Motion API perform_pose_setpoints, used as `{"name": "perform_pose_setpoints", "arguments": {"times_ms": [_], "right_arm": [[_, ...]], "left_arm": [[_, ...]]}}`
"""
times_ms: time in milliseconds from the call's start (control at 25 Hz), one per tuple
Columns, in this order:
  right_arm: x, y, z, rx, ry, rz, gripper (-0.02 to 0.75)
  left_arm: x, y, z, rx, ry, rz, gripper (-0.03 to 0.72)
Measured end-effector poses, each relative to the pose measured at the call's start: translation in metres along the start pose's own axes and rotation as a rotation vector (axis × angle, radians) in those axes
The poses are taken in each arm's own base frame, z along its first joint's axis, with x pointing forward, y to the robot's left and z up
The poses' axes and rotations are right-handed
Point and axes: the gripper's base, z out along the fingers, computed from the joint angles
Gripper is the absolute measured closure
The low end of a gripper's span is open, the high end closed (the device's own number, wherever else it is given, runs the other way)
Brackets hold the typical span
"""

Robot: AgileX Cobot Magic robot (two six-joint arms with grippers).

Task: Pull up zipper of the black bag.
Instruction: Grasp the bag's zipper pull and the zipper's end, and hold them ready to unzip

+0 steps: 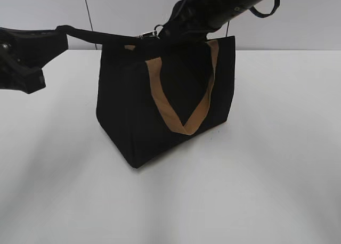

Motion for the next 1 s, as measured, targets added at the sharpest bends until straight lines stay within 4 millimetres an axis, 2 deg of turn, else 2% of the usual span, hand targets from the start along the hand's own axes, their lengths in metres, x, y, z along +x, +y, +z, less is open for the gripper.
{"name": "perform_pose_setpoints", "arguments": {"times_ms": [320,600,1000], "right_arm": [[0.007,-0.01,-0.002,0.054,0.101,0.015,0.752],[0.007,-0.016,-0.004,0.087,0.106,0.015,0.752],[0.017,-0.051,-0.018,0.156,0.09,0.149,0.752]], "left_arm": [[0.0,0.0,-0.001,-0.006,0.005,-0.001,0.671],[0.0,0.001,-0.002,-0.014,0.014,0.0,0.671],[-0.001,0.001,-0.004,-0.02,0.023,0.01,0.672]]}}
